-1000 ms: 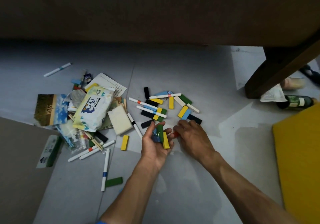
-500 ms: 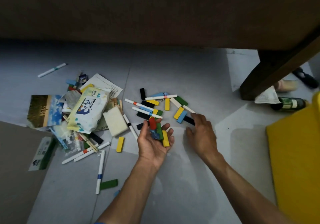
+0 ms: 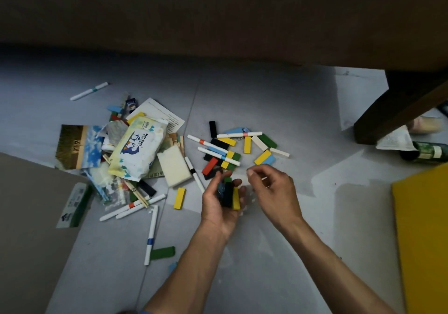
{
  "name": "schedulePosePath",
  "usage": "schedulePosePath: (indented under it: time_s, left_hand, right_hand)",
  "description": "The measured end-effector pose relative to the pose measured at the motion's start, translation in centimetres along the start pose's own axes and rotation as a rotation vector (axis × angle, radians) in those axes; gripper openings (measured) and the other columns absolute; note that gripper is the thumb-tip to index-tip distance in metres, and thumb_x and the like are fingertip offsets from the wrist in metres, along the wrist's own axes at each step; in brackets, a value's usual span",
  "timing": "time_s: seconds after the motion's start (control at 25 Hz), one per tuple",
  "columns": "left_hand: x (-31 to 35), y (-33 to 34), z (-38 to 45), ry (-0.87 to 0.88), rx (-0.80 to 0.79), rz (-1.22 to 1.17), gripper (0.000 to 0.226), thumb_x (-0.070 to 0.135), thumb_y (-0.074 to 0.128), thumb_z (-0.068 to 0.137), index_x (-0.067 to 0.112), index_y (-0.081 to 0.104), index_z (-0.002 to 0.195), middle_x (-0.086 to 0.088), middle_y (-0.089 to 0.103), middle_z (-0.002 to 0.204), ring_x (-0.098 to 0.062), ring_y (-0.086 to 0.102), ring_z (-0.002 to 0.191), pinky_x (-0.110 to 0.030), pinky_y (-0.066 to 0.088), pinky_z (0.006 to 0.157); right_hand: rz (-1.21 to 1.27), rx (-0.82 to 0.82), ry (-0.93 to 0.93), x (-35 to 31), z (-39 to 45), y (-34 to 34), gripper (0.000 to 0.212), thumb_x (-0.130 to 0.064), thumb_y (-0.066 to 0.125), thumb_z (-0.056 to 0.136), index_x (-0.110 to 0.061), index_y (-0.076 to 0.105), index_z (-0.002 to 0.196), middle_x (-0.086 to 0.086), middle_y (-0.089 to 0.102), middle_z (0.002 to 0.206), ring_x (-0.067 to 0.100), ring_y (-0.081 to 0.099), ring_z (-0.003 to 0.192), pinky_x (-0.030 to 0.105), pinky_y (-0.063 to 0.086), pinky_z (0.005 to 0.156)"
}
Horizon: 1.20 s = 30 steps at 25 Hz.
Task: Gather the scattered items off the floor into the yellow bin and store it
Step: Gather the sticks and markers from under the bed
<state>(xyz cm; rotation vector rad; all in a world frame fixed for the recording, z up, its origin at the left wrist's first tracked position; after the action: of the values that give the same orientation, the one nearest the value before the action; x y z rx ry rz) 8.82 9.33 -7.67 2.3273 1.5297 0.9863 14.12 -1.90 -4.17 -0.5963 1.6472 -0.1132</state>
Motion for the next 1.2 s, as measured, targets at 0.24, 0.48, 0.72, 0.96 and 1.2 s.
schedulePosePath:
  time_s: [0.24,0.48,0.72,0.96,1.2]
  left_hand:
    - [3.7,-4.2,-1.1,0.076,0.045,-0.060,0.035,0.045,0.056,0.089,0.014,0.066,0.102,-0.010,0.065,0.077,-0.023,0.062,0.062,-0.023,0.044,0.049]
    - [5.0,-6.2,-1.8,0.126,0.078,-0.071,0.042,0.047,0.055,0.088,0.011,0.067,0.106,-0.012,0.067,0.081,-0.024,0.064,0.065,-0.027,0.048,0.054]
    - [2.9,-3.5,-1.2,0.080,0.068,-0.026,0.045,0.049,0.057,0.086,0.012,0.065,0.111,-0.017,0.070,0.099,-0.030,0.067,0.086,-0.040,0.052,0.076]
    - [-0.1,1.9,-1.8,0.014,-0.069,-0.110,0.031,0.039,0.068,0.075,0.013,0.073,0.092,-0.015,0.069,0.089,-0.028,0.067,0.075,-0.032,0.055,0.063]
    - [0.8,2.0,-1.8,0.001,-0.098,-0.082,0.024,0.032,0.066,0.077,0.014,0.074,0.090,-0.013,0.068,0.083,-0.025,0.064,0.066,-0.023,0.045,0.047]
  right_hand:
    - [-0.822,-0.459,-0.451,-1.3,4.5,7.5,0.069,-0.007,0.062,0.085,-0.025,0.037,0.147,-0.001,0.034,0.155,0.028,0.046,0.125,0.038,0.048,0.089]
    - [-1.149,-0.340,-0.452,0.9,4.4,9.3,0.034,-0.013,0.040,0.098,-0.011,0.046,0.131,0.012,0.048,0.134,0.032,0.058,0.100,0.038,0.040,0.065]
    - [-0.275,-0.185,0.046,0.0,1.3,3.3,0.022,-0.044,0.064,0.084,-0.027,0.063,0.097,-0.013,0.064,0.089,0.010,0.062,0.077,0.021,0.048,0.058]
    - [-0.228,0.180,-0.189,-1.1,0.4,-1.4,0.019,-0.039,0.054,0.094,-0.027,0.069,0.096,-0.006,0.070,0.093,0.009,0.061,0.074,0.027,0.046,0.064]
    - [-0.922,-0.309,-0.038,3.8,7.0,-2.7,0.067,-0.026,0.056,0.091,-0.036,0.027,0.151,-0.001,0.014,0.162,0.033,0.024,0.141,0.047,0.030,0.110]
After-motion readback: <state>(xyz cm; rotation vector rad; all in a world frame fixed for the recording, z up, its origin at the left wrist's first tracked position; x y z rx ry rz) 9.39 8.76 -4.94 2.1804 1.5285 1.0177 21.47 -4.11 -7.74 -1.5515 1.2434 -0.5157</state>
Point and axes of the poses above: each hand's wrist, its own z-axis towards the middle knuckle, its own y-axis out of the palm, x = y × z, the point moved 2 cm from there along z, towards the middle knuckle
